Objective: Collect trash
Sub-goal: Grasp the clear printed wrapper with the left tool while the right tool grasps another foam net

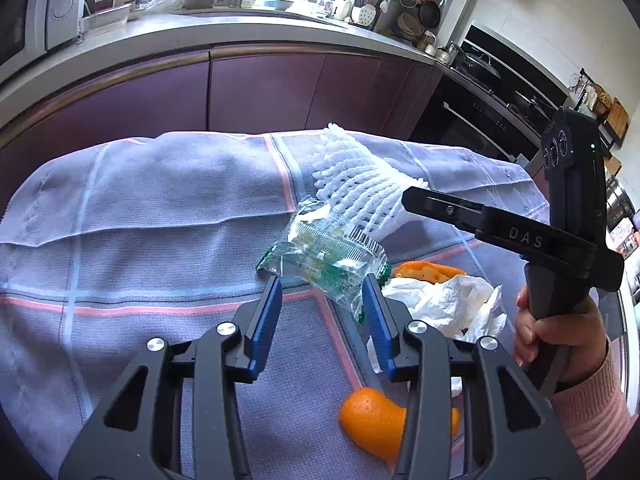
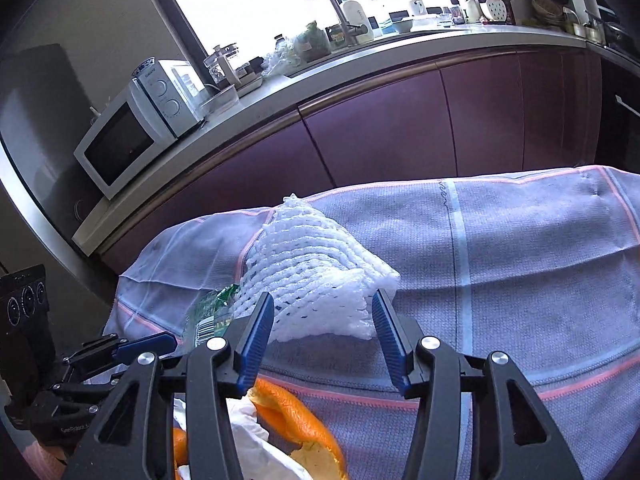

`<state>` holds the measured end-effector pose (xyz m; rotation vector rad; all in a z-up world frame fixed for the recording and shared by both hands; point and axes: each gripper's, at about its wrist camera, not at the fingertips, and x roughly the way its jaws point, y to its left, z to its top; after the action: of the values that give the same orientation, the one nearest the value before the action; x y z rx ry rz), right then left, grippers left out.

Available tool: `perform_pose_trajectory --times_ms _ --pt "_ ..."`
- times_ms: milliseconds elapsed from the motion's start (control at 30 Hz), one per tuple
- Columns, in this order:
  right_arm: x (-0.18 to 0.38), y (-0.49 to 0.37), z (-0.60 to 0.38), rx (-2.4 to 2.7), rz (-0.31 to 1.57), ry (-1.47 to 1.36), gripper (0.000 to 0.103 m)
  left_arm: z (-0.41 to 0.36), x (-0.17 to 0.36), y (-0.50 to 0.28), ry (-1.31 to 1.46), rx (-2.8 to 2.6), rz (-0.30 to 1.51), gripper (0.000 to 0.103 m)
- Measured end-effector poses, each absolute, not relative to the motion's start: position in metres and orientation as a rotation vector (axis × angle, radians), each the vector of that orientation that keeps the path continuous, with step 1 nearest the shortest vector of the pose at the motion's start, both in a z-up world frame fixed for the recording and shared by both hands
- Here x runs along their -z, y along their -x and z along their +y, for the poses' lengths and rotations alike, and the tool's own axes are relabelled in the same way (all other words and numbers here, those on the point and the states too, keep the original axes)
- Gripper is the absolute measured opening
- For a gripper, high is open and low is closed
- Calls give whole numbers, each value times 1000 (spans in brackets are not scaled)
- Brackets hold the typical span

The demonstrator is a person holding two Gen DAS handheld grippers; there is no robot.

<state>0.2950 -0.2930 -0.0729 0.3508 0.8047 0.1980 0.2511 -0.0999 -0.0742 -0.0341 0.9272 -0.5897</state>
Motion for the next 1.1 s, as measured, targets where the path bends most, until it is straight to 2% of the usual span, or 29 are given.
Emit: perform_pose_trajectory --times_ms 67,133,200,333,433,533,700,833,933,1100 --pt "76 -297 -292 -202 816 -353 45 -103 80 -254 40 598 946 37" --pt "80 -297 -292 -213 830 -355 31 -107 86 -259 51 608 973 28" --pt "83 -297 -291 -215 837 -349 25 -107 93 -262 62 614 992 22" --pt "82 -293 -293 -223 826 -356 14 -107 99 -264 72 617 996 19" --pt "79 -290 -294 -238 819 -354 12 -102 95 -262 62 602 976 20" --pt "78 -287 -291 -241 827 -344 14 -93 86 -263 61 573 945 34" --pt "65 -275 -283 -263 798 -311 19 -82 80 -269 79 555 946 36" --pt "57 -269 -274 -302 779 -298 32 -82 82 -274 86 544 960 38" --pt "57 -267 -277 -306 775 -318 32 -84 85 -275 78 538 971 43" --pt "61 -264 -284 -312 782 -354 33 -86 88 -281 84 548 987 44"
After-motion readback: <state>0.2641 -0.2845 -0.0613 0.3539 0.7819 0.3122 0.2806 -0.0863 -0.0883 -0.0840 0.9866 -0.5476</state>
